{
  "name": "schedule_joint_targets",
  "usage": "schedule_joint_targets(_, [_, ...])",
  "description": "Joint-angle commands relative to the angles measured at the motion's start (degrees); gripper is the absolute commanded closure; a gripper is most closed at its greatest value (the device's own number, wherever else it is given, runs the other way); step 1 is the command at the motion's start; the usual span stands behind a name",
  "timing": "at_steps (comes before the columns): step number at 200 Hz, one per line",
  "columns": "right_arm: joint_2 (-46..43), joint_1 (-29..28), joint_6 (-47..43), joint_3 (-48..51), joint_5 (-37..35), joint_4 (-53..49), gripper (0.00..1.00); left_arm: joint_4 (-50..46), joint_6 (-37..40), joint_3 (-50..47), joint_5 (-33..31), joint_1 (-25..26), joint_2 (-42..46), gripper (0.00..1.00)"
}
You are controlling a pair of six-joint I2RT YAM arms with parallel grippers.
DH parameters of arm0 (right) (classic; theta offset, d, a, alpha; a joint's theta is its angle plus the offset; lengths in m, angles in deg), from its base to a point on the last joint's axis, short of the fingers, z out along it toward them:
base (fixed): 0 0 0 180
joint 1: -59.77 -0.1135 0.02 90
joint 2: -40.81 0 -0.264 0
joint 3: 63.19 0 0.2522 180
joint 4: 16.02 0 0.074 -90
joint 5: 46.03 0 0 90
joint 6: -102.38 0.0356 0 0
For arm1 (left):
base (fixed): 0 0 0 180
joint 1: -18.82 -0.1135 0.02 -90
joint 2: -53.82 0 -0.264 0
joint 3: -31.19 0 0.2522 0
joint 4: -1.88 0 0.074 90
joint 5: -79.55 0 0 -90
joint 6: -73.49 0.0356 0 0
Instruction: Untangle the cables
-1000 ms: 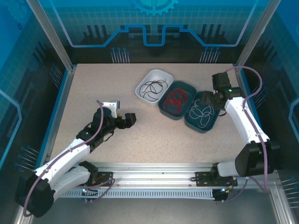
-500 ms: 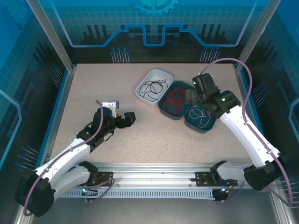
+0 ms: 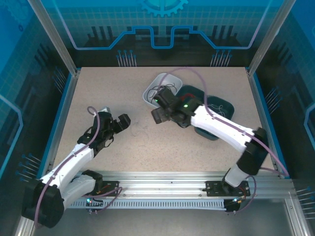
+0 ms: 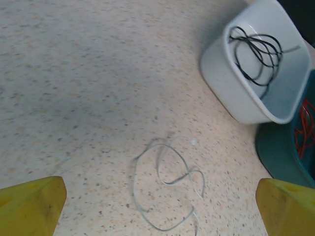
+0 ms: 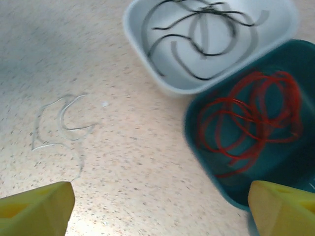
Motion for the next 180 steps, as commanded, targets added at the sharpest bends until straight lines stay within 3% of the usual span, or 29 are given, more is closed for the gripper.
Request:
schedule_joint_targets(1, [6.2,-2.3,-1.9,-4.9,3.1,0.2,0.15,-3.6,-4.3,-1.5,-0.7,-1.4,1.6,0.01])
schedule_joint_targets(74, [26.4,-4.9,-4.6,-21.4,8.3,-3.9,0.39,-6.5,-6.9,-3.7,-3.1,-3.6,4.9,0.01])
schedule_joint_targets(139, [37.3,-3.5,-4.4,-31.2,12.9,-7.6,0.49,-6.7,-7.2,-4.5,-3.6,-4.0,6.1,0.01])
schedule_joint_targets(180, [41.9,-2.0,-3.5,-31.8,15.5,-7.5,0.52,-6.8,-7.2,-4.5,-3.4,-4.0,6.2,0.01])
